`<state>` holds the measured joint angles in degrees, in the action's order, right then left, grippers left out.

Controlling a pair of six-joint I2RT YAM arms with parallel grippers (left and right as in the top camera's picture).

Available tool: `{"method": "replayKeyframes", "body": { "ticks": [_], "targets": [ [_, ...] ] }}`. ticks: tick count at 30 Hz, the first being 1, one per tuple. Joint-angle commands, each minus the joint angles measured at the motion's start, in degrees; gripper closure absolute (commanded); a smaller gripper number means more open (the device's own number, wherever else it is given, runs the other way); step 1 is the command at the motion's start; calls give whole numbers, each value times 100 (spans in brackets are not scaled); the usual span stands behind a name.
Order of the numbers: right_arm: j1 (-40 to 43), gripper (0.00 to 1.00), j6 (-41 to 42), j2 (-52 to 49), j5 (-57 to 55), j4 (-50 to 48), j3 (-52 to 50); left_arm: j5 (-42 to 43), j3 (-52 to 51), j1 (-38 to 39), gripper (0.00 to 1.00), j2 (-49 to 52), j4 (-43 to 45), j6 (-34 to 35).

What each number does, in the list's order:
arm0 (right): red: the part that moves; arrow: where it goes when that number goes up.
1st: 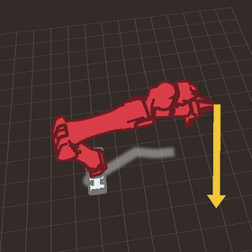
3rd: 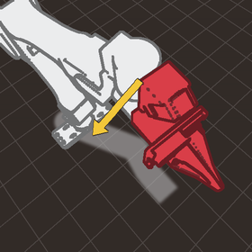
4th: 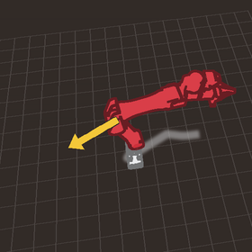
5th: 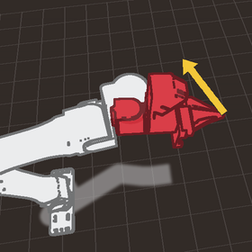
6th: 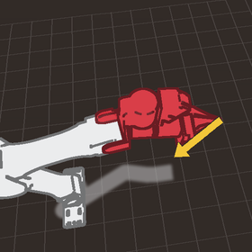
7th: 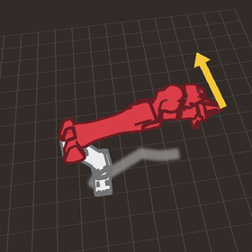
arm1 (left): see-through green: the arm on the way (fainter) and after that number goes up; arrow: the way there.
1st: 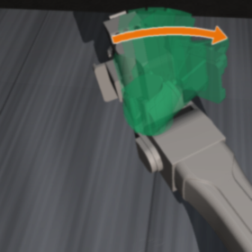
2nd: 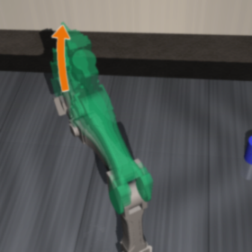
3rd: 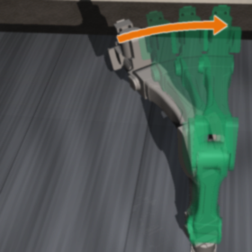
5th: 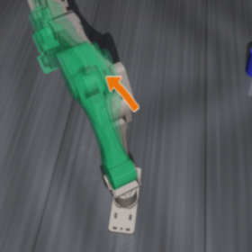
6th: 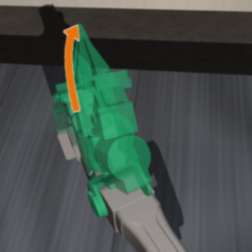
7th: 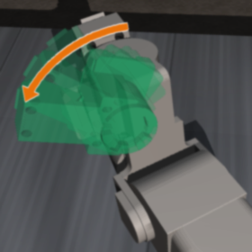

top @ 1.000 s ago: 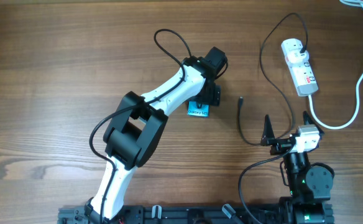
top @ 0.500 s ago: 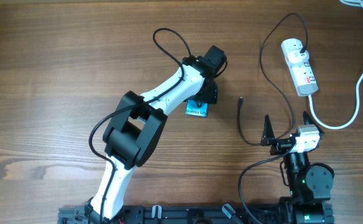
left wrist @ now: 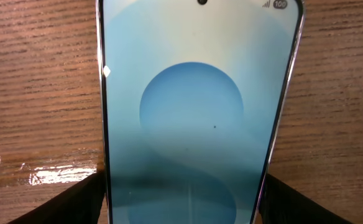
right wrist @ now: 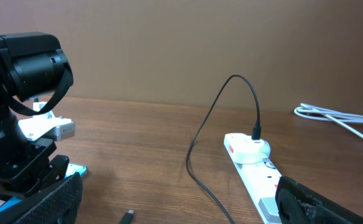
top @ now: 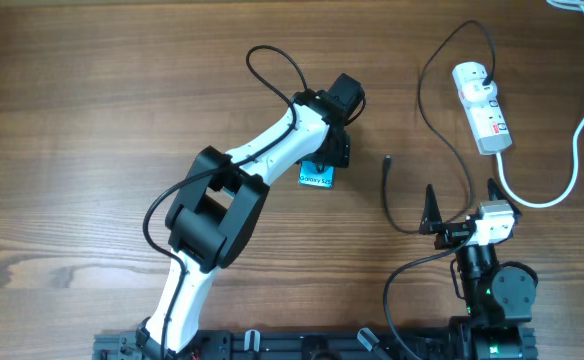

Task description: Plug charger to phone and switch on socket

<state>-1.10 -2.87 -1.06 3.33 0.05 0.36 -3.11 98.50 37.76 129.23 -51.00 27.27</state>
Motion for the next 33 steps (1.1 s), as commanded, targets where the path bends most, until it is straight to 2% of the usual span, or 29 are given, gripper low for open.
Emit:
{"method": "replayKeyframes", "body": {
  "ticks": [1,15,19,21,27,33],
  "targets": [
    [-33,0,-9,9,-55,-11,-7,33,-24,-48,22,-70,-74,15],
    [-33,0,-11,9,-55,-11,-7,155,-24,-57,23,-455,-133,13],
    [-33,0,-9,9,-55,-11,-7,35,-24,-66,12,-452,-46,-9],
    [-33,0,-11,9,-57,-11,-7,-286,-26,-72,3,-439,-11,-9],
    [-33,0,-11,9,-55,-11,-7,-291,-26,-92,0,-275,44,-380],
    [-33,0,-11,9,-55,-11,-7,-271,-26,-92,0,-101,76,-396]
  ]
}}
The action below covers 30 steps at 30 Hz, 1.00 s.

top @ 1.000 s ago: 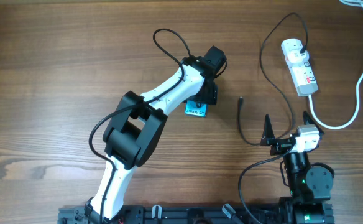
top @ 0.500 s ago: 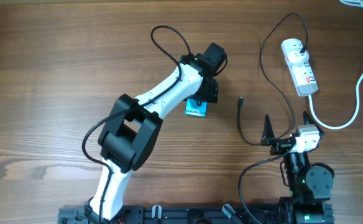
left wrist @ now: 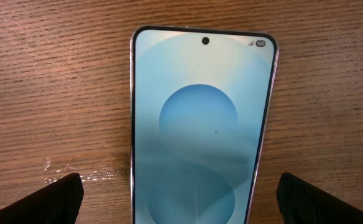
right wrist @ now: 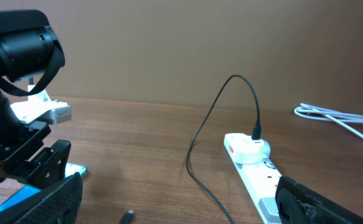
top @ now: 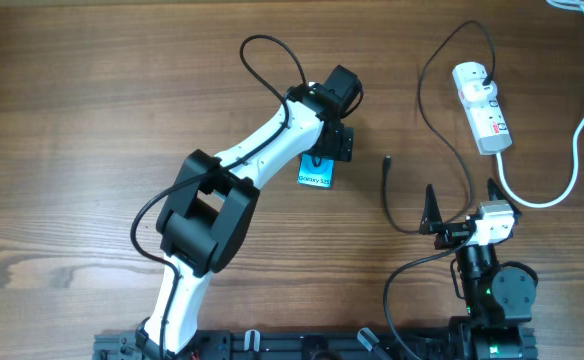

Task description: Plug charger to phone and switch on socket

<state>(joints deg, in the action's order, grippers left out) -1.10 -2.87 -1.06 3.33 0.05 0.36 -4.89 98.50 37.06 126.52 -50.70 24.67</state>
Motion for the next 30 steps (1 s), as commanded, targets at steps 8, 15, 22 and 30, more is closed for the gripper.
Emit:
{"method": "replayKeyframes", "body": {
  "ticks": [8,15,22,30],
  "targets": [
    [-33,0,-13,9,-55,-11,-7,247,-26,-17,0,341,170,-136],
    [-33,0,-9,9,-57,-11,-7,227,-26,-22,8,450,186,-199],
    [-33,0,-9,9,-57,-11,-7,227,-26,-22,20,455,184,-197],
    [-33,0,-11,9,-57,-11,-7,227,-26,-22,25,452,96,-197]
  ]
}}
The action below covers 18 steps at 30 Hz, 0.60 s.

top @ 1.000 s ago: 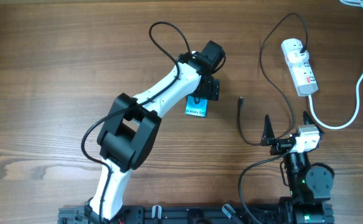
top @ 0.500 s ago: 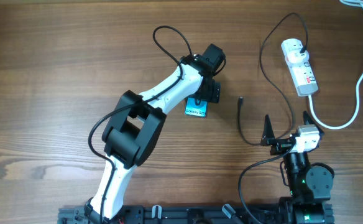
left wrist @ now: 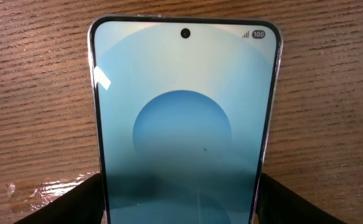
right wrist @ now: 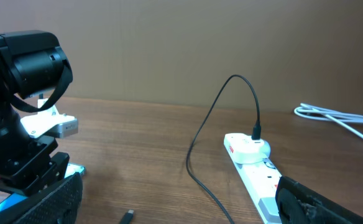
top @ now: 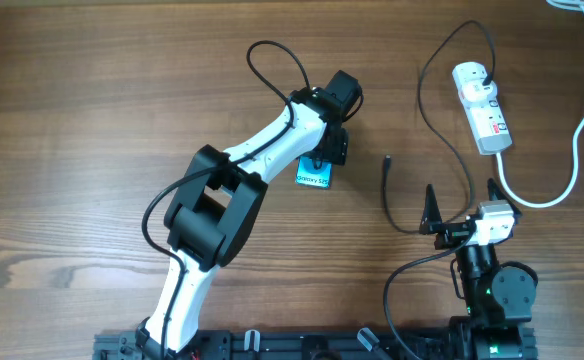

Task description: Plug charger to phone and switch on socket

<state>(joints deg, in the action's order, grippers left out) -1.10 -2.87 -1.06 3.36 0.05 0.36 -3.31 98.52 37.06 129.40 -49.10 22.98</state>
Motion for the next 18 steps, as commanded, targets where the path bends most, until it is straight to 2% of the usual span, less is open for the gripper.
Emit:
{"method": "replayKeyframes", "body": {
  "ticks": [1,4,9,11,14,18],
  "targets": [
    [-33,0,-9,9,-59,-11,-7,70,-28,-22,22,164,-83,-28],
    [-33,0,-9,9,-57,-11,-7,70,-28,-22,9,164,-151,-31],
    [-33,0,-9,9,-59,-11,-7,74,-28,-4,8,164,-258,-31],
    [-33,0,-11,9,-57,-11,-7,72,-28,-7,12,164,-260,-31],
    [-33,0,-11,9,-57,-11,-7,70,-28,-7,26,164,-258,-31],
    [-33,0,-11,9,-57,-11,-7,70,-28,-7,28,164,-256,-31]
  ]
}}
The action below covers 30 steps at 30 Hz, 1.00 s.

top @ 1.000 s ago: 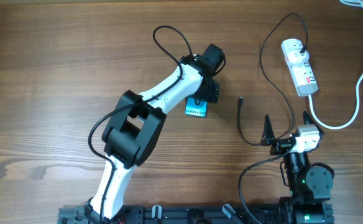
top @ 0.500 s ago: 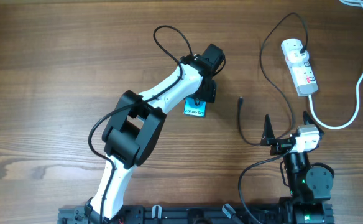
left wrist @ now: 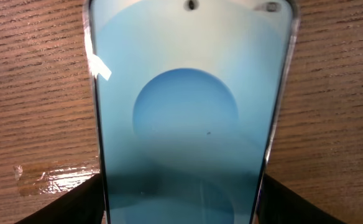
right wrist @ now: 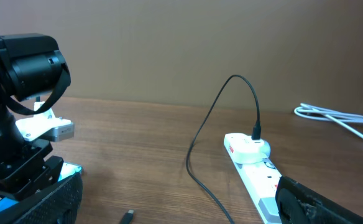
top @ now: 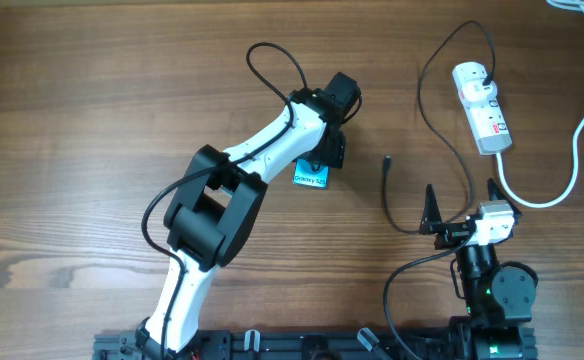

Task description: Plug charger to phone and switch on socket

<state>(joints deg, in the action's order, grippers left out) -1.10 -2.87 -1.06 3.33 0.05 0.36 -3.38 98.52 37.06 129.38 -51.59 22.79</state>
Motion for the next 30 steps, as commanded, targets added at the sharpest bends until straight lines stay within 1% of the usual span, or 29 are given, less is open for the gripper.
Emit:
{"method": "replayKeyframes", "body": {
  "ticks": [1,12,18,30],
  "targets": [
    [-33,0,-11,9,-57,-11,-7,76,-28,-7,28,166,-7,-9],
    [-33,0,-11,9,-57,-11,-7,101,-26,-13,29,66,-13,59],
    [-33,0,-9,9,-55,-11,-7,234,-26,-22,30,-295,-20,186],
    [-33,0,-9,9,-55,-11,-7,251,-26,-31,32,-977,-205,214]
  ]
}}
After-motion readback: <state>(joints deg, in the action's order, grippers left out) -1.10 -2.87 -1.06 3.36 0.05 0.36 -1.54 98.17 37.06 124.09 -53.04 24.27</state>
